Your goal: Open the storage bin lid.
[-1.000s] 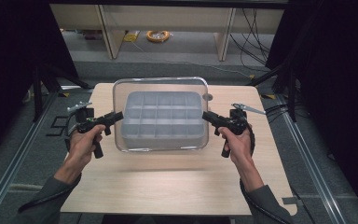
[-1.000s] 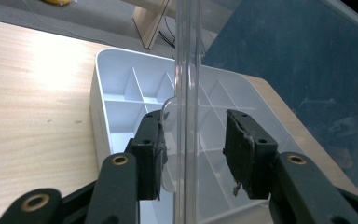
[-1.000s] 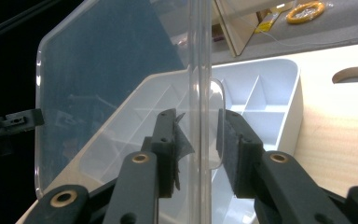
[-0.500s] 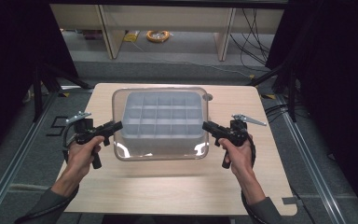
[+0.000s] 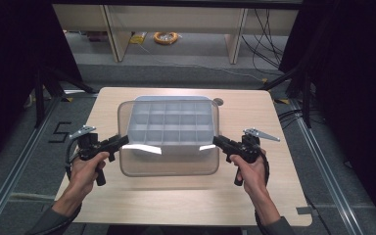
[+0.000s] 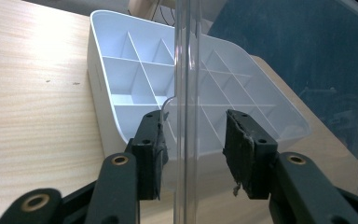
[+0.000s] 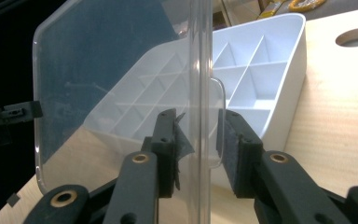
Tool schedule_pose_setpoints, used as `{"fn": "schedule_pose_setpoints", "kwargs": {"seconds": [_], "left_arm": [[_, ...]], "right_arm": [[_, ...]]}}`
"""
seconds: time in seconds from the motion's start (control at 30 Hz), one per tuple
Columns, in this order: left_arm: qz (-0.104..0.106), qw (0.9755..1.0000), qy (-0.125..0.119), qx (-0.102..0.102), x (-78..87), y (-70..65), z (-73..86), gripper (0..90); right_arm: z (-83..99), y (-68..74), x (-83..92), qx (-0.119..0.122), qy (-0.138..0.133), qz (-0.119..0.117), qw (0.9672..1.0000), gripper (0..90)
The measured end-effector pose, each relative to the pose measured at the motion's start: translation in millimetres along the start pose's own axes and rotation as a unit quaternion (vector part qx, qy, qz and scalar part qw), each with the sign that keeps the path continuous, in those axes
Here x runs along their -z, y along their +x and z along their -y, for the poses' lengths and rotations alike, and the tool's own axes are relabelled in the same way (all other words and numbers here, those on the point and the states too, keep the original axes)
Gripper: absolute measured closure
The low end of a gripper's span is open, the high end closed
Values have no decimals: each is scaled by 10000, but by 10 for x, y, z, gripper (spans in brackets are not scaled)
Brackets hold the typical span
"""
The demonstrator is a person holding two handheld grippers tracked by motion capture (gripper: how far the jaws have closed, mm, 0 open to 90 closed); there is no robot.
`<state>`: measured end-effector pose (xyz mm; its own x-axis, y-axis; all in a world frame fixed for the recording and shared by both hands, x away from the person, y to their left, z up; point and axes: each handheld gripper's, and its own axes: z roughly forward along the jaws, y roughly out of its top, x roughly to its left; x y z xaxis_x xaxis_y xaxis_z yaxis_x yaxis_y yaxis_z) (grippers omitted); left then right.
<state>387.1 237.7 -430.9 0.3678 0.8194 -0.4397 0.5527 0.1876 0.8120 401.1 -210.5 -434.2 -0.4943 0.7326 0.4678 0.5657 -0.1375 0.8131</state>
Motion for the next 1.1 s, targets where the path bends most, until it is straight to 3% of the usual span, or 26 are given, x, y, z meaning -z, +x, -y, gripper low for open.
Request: {"fn": "schedule_pose_setpoints", "kwargs": {"seconds": [0.03,0.07,0.13,0.17,0.3,0.33,0.37,0.43,0.47,0.5,0.53,0.57,0.63,0.67,0.83,0.9,1.07,1.1], "left_arm": [[10,10000,17,-1,11,1,23,582],[13,10000,22,5,19,2,42,583],[-9,10000,31,-15,31,-4,68,582],[-13,10000,39,-36,38,-4,78,582],[27,10000,67,-36,61,-14,124,583],[39,10000,69,-40,67,-21,135,584],[33,10000,78,-45,74,-30,146,584],[57,9999,89,-42,85,-39,169,585],[56,9999,95,-27,91,-43,182,585],[64,9999,102,-32,97,-45,196,585],[68,9999,113,-19,103,-48,212,585],[67,9999,130,-15,111,-51,230,585],[75,9999,142,10,121,-58,265,584],[75,9998,160,3,129,-56,277,585],[57,9998,197,74,173,-48,357,584],[90,9996,245,110,187,-33,395,583],[99,9993,311,192,224,-15,463,582],[104,9993,297,200,228,-16,475,581]], "right_arm": [[27,-9,9,100,2,49,9999,693],[57,12,22,-107,58,24,9999,692],[116,15,36,-137,74,6,9999,692],[140,-5,41,14,64,14,10000,693],[229,-10,74,23,103,33,9999,693],[239,11,95,-113,146,-3,9998,693],[253,-8,99,10,101,47,9999,693],[272,2,125,2,105,68,9999,693],[282,36,148,-166,143,15,9998,693],[292,20,148,-26,112,33,9999,694],[301,27,166,-93,131,37,9999,695],[315,13,167,-3,98,46,9999,696],[339,47,191,-145,143,47,9998,695],[347,33,195,-21,127,77,9999,695],[416,80,220,-157,148,32,9998,695],[440,71,229,2,155,76,9999,696],[500,126,277,-133,199,-20,9997,702],[512,113,267,-9,178,16,9998,702]]}}
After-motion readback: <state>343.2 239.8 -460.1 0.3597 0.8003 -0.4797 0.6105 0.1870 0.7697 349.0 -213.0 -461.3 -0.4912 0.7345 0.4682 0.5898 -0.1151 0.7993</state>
